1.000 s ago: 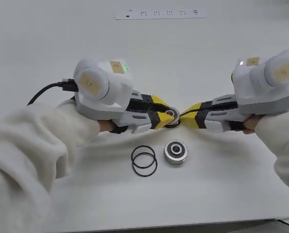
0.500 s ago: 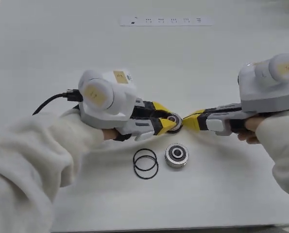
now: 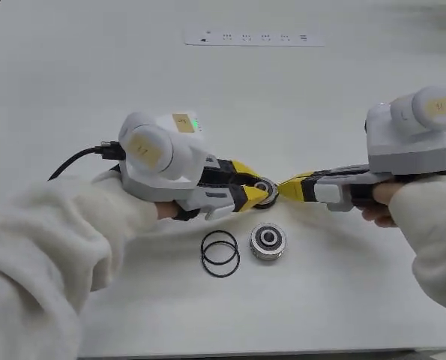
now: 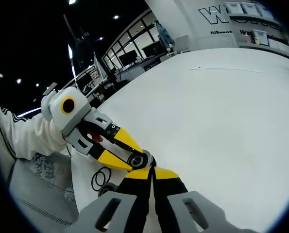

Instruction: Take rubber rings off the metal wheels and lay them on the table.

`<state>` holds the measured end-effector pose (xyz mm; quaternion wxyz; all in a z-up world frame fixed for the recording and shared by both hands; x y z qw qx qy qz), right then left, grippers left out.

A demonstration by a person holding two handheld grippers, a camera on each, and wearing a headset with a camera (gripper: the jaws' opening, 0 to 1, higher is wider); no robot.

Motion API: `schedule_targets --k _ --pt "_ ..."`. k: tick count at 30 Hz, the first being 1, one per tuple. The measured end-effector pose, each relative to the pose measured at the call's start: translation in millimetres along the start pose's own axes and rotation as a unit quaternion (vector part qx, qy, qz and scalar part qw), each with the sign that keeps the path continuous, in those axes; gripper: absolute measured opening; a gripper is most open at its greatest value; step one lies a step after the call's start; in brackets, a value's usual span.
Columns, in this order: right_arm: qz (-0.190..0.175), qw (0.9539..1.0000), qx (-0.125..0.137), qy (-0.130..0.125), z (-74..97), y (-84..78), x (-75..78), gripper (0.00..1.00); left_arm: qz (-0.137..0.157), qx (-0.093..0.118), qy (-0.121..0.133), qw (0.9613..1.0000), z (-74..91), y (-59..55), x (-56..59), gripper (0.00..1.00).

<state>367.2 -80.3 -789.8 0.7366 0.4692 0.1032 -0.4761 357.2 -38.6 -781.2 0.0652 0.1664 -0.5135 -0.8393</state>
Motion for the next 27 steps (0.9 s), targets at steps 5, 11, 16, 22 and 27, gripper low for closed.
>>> schedule_targets --k 5,11,16,22,27 --pt "-0.010 0.9999 0.010 0.002 1.3 0.0 -0.7 0.00 0.003 -0.010 0.013 0.9999 -1.0 1.4 2.2 0.14" --pt "-0.011 0.9999 0.011 0.001 2.8 0.1 -1.9 0.00 0.005 -0.008 0.014 0.9999 -1.5 1.3 1.6 0.14" --pt "-0.026 0.9995 0.016 0.007 3.7 0.6 -1.1 0.00 0.005 -0.008 0.015 0.9998 -2.2 1.8 2.0 0.14" --pt "-0.045 0.9987 0.017 0.015 4.6 -0.3 -2.5 0.00 0.007 -0.007 0.019 0.9998 -2.0 0.5 1.4 0.14" --pt "-0.058 0.9980 0.016 0.020 4.7 -1.0 -4.1 0.00 0.006 -0.014 0.020 0.9997 -2.4 1.4 2.0 0.14"
Point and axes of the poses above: the centre of the closed fingertips' face, and the gripper's own axes: z roughly backward along the fingers, x roughly to its right, y roughly out of its top, the point moved 2 cm from there along z, roughly backward along the fingers, and after that the axes turned 15 degrees about -z, right-handed, at the moved point
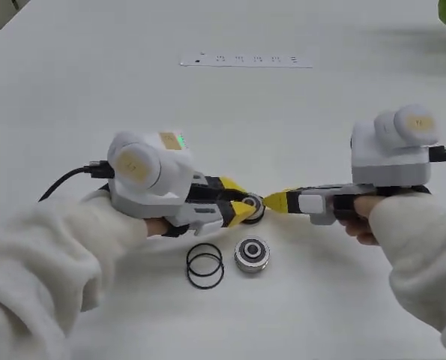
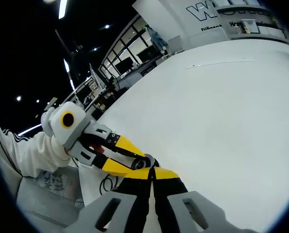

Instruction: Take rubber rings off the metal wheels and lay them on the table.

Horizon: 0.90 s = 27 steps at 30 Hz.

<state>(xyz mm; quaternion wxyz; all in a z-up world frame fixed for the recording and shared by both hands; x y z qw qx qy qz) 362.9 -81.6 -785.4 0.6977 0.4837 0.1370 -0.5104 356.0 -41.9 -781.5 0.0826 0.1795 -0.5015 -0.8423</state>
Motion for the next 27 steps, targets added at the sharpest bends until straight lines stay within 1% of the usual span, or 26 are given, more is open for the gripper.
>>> schedule_targets --k 2,3,6,8,12,17,22,27 --pt "-0.001 1.0000 -0.002 -0.002 -0.3 -0.1 -1.3 0.00 -0.003 -0.002 0.003 1.0000 0.2 -0.8 -0.4 0.14" --pt "0.005 1.0000 -0.003 -0.003 -0.3 -0.4 -2.0 0.00 -0.006 -0.002 0.003 1.0000 0.4 -1.1 -0.8 0.14" --pt "0.006 1.0000 -0.004 -0.004 -0.5 -0.5 -2.3 0.00 -0.005 -0.003 0.004 1.0000 0.3 -1.1 -0.5 0.14" --pt "0.008 0.9999 -0.004 -0.005 -0.7 -0.5 -2.5 0.00 -0.013 -0.007 0.006 0.9999 -0.2 -1.0 -0.7 0.14" --pt "0.004 1.0000 -0.003 -0.002 -1.3 -0.5 -3.8 0.00 -0.013 -0.011 0.006 0.9998 -0.5 -1.6 -2.0 0.14" --pt "0.016 0.9999 -0.006 -0.005 -2.9 -0.4 -6.7 0.00 -0.015 -0.016 0.013 0.9997 -1.0 -1.3 -0.9 0.14" --pt "0.002 1.0000 -0.001 0.002 -3.3 0.0 -4.5 0.00 -0.013 -0.014 0.013 0.9997 -0.4 -2.1 -1.4 0.14" --pt "0.009 1.0000 -0.003 0.000 -3.6 0.2 -5.1 0.00 -0.012 -0.013 0.013 0.9998 -0.4 -2.2 -1.3 0.14"
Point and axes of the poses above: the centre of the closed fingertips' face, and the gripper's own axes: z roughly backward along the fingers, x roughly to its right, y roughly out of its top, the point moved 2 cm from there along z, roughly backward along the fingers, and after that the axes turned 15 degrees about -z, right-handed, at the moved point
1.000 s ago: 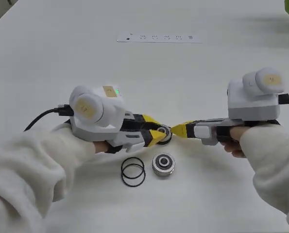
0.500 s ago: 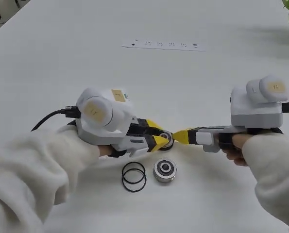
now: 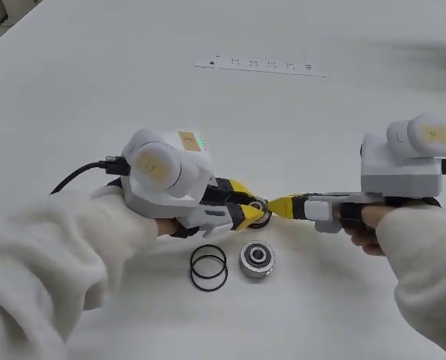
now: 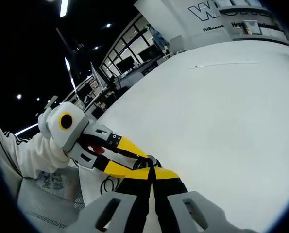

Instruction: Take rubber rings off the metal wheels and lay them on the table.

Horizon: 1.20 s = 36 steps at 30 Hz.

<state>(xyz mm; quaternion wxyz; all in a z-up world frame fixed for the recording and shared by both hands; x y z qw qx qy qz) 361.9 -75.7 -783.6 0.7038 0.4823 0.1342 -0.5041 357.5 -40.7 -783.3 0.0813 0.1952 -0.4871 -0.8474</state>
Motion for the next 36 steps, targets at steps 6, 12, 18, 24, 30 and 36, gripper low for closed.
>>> schedule_targets --k 6,12,18,24,30,36 --pt "0.001 1.0000 -0.001 0.001 0.1 0.6 0.4 0.00 0.001 0.004 -0.003 1.0000 -0.2 0.6 0.0 0.14" --pt "0.006 1.0000 0.000 -0.003 0.3 0.7 0.5 0.00 0.003 0.004 -0.005 1.0000 -0.4 0.5 -0.7 0.14" --pt "0.011 0.9999 -0.002 -0.006 0.2 1.4 0.7 0.00 0.009 0.007 -0.004 0.9999 -0.3 1.5 0.0 0.14" --pt "0.020 0.9997 -0.003 -0.011 1.5 0.2 -0.2 0.00 0.019 0.009 0.003 0.9998 0.2 1.3 1.4 0.14" --pt "0.026 0.9996 -0.002 -0.012 1.4 0.6 0.4 0.00 0.020 0.013 0.007 0.9997 0.1 1.3 1.3 0.14" --pt "0.045 0.9988 -0.008 -0.018 0.3 1.2 -2.2 0.00 0.012 0.013 0.002 0.9998 -0.3 2.1 0.9 0.14"
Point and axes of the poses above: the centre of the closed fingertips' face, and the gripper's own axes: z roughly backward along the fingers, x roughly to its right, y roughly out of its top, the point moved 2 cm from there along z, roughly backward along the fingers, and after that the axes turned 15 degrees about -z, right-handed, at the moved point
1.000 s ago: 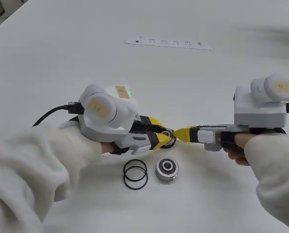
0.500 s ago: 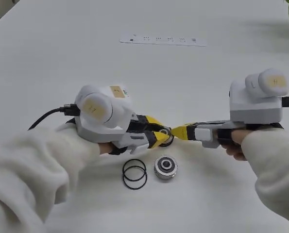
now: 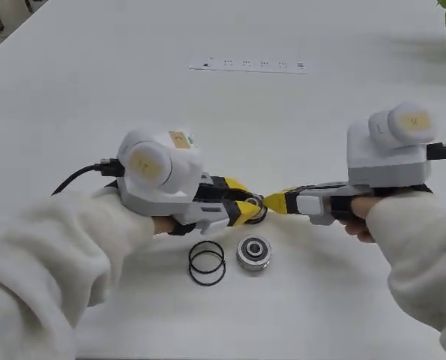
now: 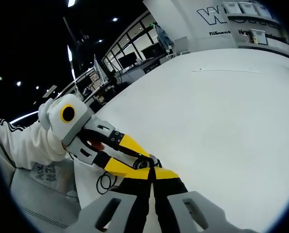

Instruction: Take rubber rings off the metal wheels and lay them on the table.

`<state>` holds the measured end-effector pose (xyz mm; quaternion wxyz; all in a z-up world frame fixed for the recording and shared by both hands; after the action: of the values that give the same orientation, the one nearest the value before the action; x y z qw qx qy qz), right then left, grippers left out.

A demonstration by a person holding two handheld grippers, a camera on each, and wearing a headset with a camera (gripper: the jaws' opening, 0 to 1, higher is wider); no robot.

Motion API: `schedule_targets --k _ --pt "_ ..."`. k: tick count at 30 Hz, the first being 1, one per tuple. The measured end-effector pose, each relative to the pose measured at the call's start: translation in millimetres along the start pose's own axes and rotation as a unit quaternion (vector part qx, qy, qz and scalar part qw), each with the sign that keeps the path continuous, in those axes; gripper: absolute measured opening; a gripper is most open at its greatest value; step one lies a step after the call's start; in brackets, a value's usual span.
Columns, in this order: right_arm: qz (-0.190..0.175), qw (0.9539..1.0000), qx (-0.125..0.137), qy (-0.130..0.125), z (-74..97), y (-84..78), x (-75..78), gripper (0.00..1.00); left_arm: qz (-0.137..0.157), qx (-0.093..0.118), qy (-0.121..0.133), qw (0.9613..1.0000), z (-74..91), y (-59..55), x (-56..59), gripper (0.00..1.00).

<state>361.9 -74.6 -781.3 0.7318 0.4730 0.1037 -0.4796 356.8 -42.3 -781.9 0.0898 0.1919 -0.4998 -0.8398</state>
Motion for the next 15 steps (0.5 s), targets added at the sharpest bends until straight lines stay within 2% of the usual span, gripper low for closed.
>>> schedule_targets --k 15 --pt "0.002 1.0000 -0.001 0.006 -1.3 2.3 -3.6 0.00 0.000 0.001 -0.004 1.0000 -0.2 0.3 -1.4 0.14"
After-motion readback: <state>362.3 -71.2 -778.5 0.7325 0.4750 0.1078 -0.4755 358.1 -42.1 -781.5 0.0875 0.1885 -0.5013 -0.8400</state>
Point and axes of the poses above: the centre of the closed fingertips' face, and the gripper's own axes: z roughly backward along the fingers, x roughly to its right, y roughly out of its top, the point moved 2 cm from there along z, roughly backward along the fingers, and after that the axes turned 15 degrees about -z, right-handed, at the moved point
